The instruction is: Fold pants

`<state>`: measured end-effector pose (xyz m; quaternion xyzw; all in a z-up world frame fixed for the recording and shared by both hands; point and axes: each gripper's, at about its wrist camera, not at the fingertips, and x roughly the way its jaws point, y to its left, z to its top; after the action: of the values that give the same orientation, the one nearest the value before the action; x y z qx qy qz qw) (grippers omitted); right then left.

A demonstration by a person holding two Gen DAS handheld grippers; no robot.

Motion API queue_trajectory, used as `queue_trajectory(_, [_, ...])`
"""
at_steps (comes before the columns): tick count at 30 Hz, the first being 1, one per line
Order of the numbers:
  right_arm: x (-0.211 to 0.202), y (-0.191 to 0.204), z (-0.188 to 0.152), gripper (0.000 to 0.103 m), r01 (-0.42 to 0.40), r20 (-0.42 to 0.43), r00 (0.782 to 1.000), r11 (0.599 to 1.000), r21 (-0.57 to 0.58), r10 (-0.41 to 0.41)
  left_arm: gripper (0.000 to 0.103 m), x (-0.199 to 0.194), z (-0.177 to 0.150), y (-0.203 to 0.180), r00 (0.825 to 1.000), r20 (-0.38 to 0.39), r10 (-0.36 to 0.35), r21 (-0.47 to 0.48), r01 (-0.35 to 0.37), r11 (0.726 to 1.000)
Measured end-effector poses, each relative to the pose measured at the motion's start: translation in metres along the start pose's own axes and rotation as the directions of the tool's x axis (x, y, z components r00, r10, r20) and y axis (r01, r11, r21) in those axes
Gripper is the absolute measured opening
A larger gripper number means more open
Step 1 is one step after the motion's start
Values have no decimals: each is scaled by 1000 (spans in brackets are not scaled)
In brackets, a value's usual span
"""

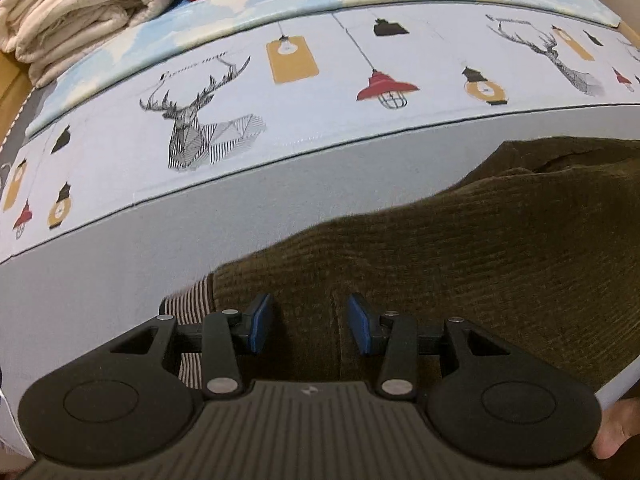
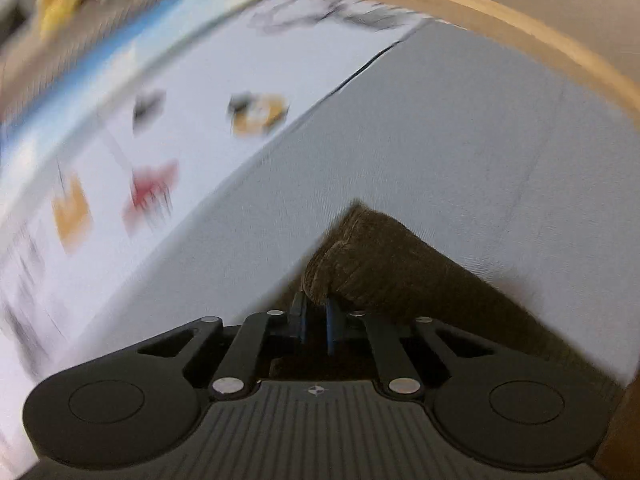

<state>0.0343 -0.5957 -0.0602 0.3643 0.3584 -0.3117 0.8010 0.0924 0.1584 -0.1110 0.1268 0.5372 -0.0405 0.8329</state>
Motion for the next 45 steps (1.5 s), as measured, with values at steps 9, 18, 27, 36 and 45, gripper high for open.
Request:
queue_trajectory(9, [6, -36, -3, 35, 79, -22, 997, 984, 163, -77, 38, 21, -2, 14, 998, -62, 29, -11, -29, 1000])
queue_trajectory(18, [-76, 100, -65, 37, -259, 2, 959, 882, -394, 283, 30, 10, 5, 11, 996, -83, 14, -78, -20, 997])
queue_trajectory(27, [-82, 248, -243, 15, -752, -609, 657, 450, -482, 444, 34, 7, 8, -12, 994, -105, -40, -39, 36, 999])
queue_trajectory(36, [-33, 305, -317, 40, -781, -753, 581, 470, -411, 307, 38, 24, -18, -17, 984, -173, -47, 90, 63, 994])
queue_trajectory(45, [-19, 329, -346, 41, -794, -835, 543, 378, -476, 89, 39, 29, -19, -7, 980, -170, -103, 92, 120, 989])
